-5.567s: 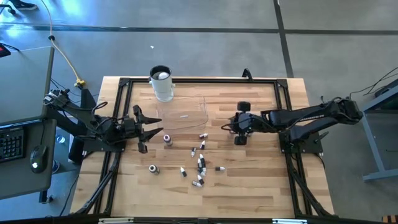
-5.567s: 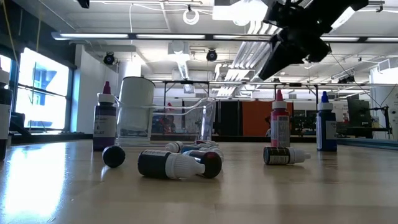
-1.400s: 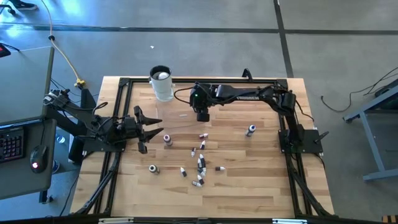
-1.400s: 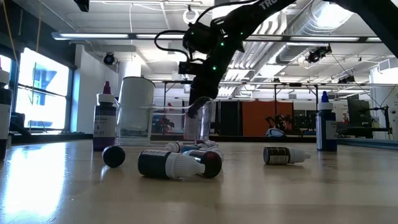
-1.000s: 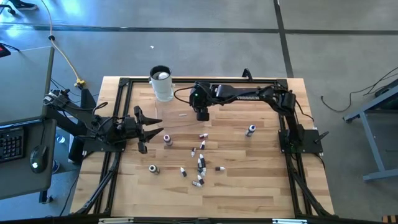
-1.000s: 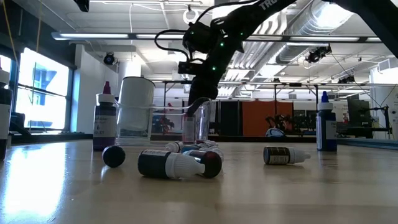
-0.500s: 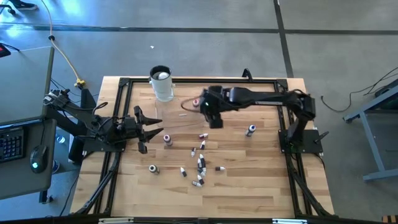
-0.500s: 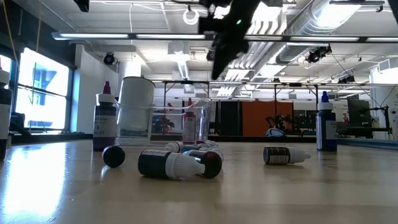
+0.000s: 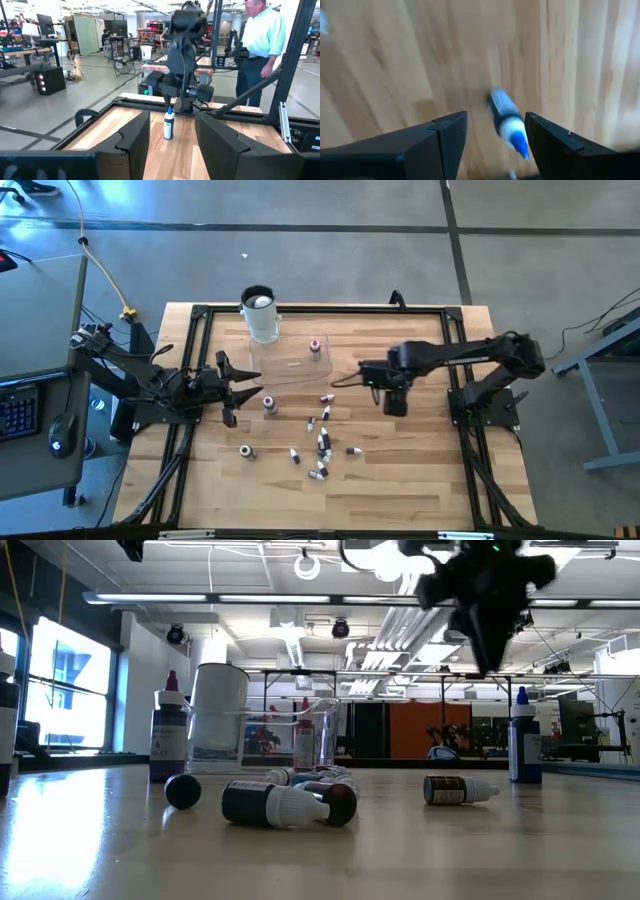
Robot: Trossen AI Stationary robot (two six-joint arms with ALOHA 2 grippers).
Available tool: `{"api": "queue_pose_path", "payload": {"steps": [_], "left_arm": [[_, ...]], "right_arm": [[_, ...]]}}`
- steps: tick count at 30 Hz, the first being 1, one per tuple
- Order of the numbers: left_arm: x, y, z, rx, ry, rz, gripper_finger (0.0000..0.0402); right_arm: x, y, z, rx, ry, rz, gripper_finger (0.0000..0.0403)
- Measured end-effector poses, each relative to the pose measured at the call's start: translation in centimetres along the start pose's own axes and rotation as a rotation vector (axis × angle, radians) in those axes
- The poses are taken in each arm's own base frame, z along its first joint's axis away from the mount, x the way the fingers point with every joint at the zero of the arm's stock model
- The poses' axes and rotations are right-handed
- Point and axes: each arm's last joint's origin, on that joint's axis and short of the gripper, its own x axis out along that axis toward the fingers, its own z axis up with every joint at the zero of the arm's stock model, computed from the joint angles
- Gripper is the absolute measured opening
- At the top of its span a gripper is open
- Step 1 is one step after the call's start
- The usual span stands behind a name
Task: Pick & Place food coloring
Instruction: Put the big blue food coloring bottle into the transparent bin
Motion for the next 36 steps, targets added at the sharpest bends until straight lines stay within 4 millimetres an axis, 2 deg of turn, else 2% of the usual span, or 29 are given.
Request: {"api": "queue_pose_path", "payload": {"steps": [6,10,18,26,30,36], "left_arm": [[0.0,0.0,0.0,-0.001,-0.001,0.0,0.0154],[0.0,0.0,0.1,-0.008,-0.009,0.0,0.0154],[0.0,0.0,0.3,-0.02,-0.022,0.001,0.0154],[0.0,0.0,0.3,-0.019,-0.022,0.001,0.0154],[0.0,0.0,0.3,-0.019,-0.022,0.001,0.0154],[0.0,0.0,0.3,-0.017,-0.022,0.001,0.0154]], "right_arm": [[2.9,-0.6,-2.9,0.027,0.003,-0.053,0.0193],[4.3,-1.3,-4.2,0.06,0.02,-0.053,0.0193],[7.8,-2.1,-4.8,0.097,-0.01,0.014,0.0193],[8.2,-2.8,-4.6,0.075,-0.036,-0.01,0.0193],[8.2,-2.9,-4.2,0.078,-0.069,0.043,0.019],[8.3,-3.3,-3.9,0.127,-0.091,0.11,0.0147]]}}
